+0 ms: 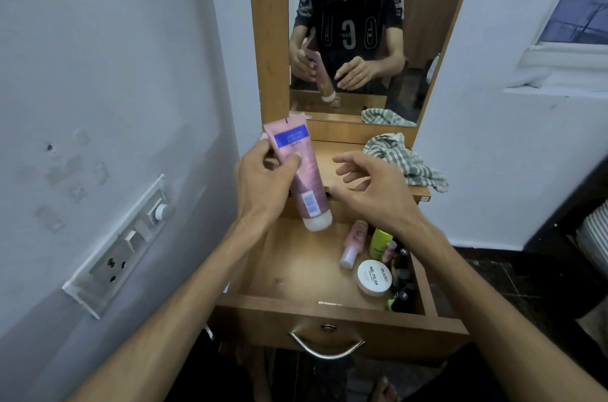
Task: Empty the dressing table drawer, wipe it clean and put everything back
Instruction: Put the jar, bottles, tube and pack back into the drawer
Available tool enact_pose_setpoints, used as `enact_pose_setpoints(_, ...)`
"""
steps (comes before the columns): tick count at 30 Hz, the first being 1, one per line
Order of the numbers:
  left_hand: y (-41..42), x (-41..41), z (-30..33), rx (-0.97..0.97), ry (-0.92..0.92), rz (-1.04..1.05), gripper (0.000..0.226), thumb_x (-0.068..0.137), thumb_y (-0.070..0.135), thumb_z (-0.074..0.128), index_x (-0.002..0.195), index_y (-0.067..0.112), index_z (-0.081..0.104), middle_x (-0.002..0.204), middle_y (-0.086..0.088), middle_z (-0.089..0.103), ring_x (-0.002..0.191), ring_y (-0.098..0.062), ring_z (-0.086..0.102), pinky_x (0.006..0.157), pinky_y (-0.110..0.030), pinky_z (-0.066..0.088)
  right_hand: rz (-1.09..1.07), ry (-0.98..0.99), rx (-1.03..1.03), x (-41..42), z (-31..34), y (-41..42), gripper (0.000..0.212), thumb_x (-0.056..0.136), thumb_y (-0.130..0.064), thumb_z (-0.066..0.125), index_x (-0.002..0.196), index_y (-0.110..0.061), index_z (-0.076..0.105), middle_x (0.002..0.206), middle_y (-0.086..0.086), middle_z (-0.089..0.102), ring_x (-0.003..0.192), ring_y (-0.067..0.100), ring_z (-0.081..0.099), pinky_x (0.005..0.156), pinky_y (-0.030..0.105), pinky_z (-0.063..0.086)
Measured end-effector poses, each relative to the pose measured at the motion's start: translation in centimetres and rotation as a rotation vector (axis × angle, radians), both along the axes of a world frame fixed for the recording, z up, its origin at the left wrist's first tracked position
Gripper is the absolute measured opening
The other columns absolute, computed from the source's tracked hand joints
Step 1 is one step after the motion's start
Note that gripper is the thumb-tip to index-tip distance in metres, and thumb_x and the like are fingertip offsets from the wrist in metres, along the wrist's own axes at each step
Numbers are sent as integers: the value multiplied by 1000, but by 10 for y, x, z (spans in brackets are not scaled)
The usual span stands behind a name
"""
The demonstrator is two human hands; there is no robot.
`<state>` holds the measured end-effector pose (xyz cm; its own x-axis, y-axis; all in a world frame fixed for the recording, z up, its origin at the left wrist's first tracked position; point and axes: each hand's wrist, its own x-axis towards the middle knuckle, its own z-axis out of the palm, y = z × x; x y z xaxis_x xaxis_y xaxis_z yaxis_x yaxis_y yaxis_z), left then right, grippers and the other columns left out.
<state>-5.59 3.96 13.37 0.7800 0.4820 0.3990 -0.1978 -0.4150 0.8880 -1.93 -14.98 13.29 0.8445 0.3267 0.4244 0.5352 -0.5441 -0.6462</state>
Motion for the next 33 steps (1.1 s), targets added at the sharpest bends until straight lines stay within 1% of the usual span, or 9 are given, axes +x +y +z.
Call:
enact_pose_setpoints(4,-7,-5,-29,-231,99,55,26,83,26,73,108,19,73,97,5,76,86,-10,72,77,-34,60,119,108,-277,-14,-15,1,88,72,-49,84,149,-29,47,125,-10,65,109,8,64,94,30,54)
enact_pose_setpoints(5,-9,-7,-36,-301,126,65,27,80,27,72,106,20,73,94,5,76,84,-11,73,76,-36,62,108,97,-353,-17,-22,4,88,72,-49,82,149,-30,44,125,-8,66,108,11,64,93,33,54)
enact_pose_setpoints(8,-17,-9,-56,-516,218,58,27,88,12,69,114,7,69,98,-9,75,79,-17,74,60,-28,61,54,85,-480,-16,-44,11,78,76,-37,76,147,-30,44,121,-4,68,107,21,64,88,40,54)
enact_pose_setpoints(11,-20,-11,-71,-655,291,46,30,91,10,67,121,5,65,107,-14,75,92,-25,75,66,-31,64,36,90,-535,-6,-54,16,70,77,-29,73,143,-30,49,118,-4,70,106,24,65,82,38,54)
enact_pose_setpoints(14,-18,-13,-81,-610,389,9,32,89,13,66,121,10,65,108,-8,75,98,-22,74,76,-29,63,10,106,-662,4,-60,23,70,78,-29,74,143,-29,50,118,0,69,107,26,65,81,35,50)
enact_pose_setpoints(18,-18,-21,-83,-599,557,-86,31,84,18,71,115,13,67,105,-8,74,100,-23,71,87,-39,63,-31,79,-807,13,-64,31,54,81,-32,70,133,-24,57,117,6,69,109,31,64,82,36,48)
enact_pose_setpoints(22,-12,-26,-86,-598,695,-135,46,88,24,73,127,15,50,108,-5,62,103,-24,66,83,-38,63,-54,46,-929,17,-65,37,43,83,-31,71,124,-21,61,114,6,68,108,29,63,79,36,39)
enact_pose_setpoints(28,-4,-25,-90,-462,683,-116,61,85,28,74,138,14,47,116,-2,63,103,-20,63,61,-28,55,-12,76,-905,24,-78,43,52,83,-25,75,132,-21,56,120,9,66,111,32,64,87,40,50)
enact_pose_setpoints(33,-4,-24,-93,-296,716,-160,41,88,26,71,123,19,51,109,-1,60,101,-22,62,74,-36,59,6,120,-860,29,-86,42,57,81,-18,73,135,-24,55,119,10,67,110,34,64,89,45,55)
